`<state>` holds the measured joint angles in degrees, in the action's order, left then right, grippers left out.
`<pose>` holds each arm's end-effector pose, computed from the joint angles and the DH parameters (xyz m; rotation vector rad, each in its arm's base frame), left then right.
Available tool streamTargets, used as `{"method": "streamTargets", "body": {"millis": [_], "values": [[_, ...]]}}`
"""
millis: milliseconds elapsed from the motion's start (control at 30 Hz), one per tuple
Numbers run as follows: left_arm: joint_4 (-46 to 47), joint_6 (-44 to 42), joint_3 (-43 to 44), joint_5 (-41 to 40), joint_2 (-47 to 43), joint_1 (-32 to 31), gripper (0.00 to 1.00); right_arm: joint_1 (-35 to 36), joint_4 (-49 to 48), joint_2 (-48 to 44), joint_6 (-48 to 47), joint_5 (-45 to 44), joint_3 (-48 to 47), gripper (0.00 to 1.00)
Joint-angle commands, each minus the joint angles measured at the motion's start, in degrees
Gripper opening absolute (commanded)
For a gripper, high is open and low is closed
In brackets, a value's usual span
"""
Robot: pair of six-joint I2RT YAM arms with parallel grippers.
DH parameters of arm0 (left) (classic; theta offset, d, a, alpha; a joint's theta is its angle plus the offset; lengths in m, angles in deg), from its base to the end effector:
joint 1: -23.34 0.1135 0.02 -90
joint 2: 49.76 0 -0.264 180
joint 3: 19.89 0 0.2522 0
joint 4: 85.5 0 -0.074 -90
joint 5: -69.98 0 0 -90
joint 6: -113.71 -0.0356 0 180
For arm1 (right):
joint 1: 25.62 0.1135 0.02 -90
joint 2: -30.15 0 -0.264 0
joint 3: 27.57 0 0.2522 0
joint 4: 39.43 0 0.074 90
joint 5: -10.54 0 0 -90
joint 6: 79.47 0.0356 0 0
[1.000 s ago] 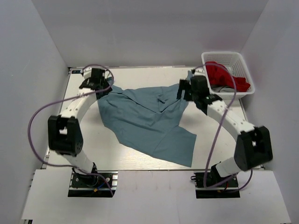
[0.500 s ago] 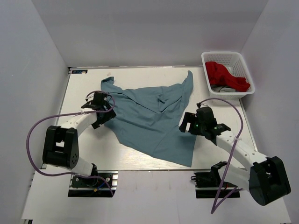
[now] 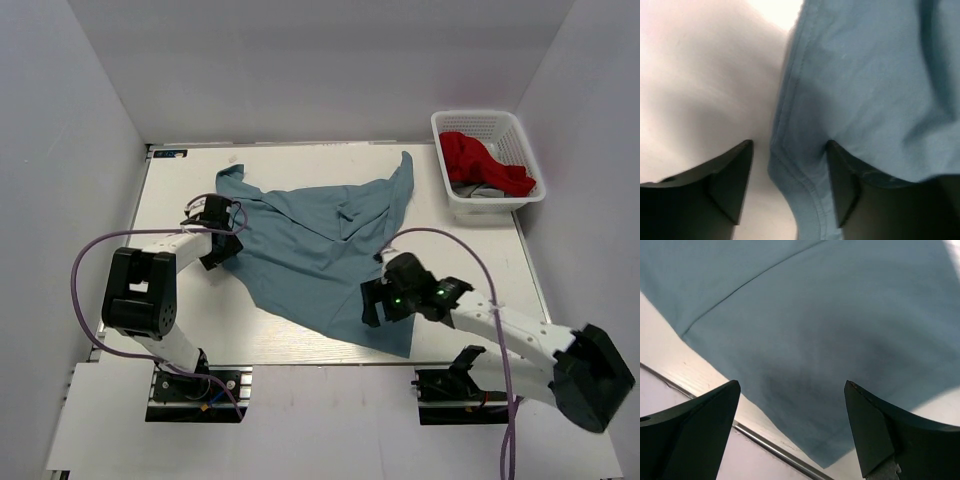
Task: Fold and stack the t-shirts
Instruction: Flatten out the tshirt
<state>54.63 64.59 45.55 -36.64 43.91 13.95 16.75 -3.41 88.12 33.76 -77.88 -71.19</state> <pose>0.2971 -0.0388 0.1574 -0.7978 2.5514 0.1337 0.1428 0.1316 0.1904 -0.4322 2.4877 0.5221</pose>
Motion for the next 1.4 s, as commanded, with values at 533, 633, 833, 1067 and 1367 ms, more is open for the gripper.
{"method": "streamTargets", "body": {"millis": [533,633,833,1067,1367], "values": [[4.93,0.95,-6.59,4.32,-4.71,-0.28,0.00,31.19,-16.63,28.32,-16.10,-20.03,-14.42,0.90],[4.40,0.95,-7.11,4.32,-6.65,-0.28,0.00,31.19,-17.25,33.51,-14.80,-25.39,-16.01,0.85],[4.40,0.95,-8.43,3.71,-12.36,-0.81,0.00,31.19,-14.00,37.04,-9.53,-31.55,-17.60,0.04],[5.63,1.48,-9.05,5.98,-24.13,-0.81,0.00,30.84,-9.08,24.83,-7.31,-43.24,-16.72,0.00],[5.89,1.48,2.17,12.13,-38.11,-0.81,0.00,31.02,0.50,3.41,-7.30,-56.41,-25.76,0.00]]}}
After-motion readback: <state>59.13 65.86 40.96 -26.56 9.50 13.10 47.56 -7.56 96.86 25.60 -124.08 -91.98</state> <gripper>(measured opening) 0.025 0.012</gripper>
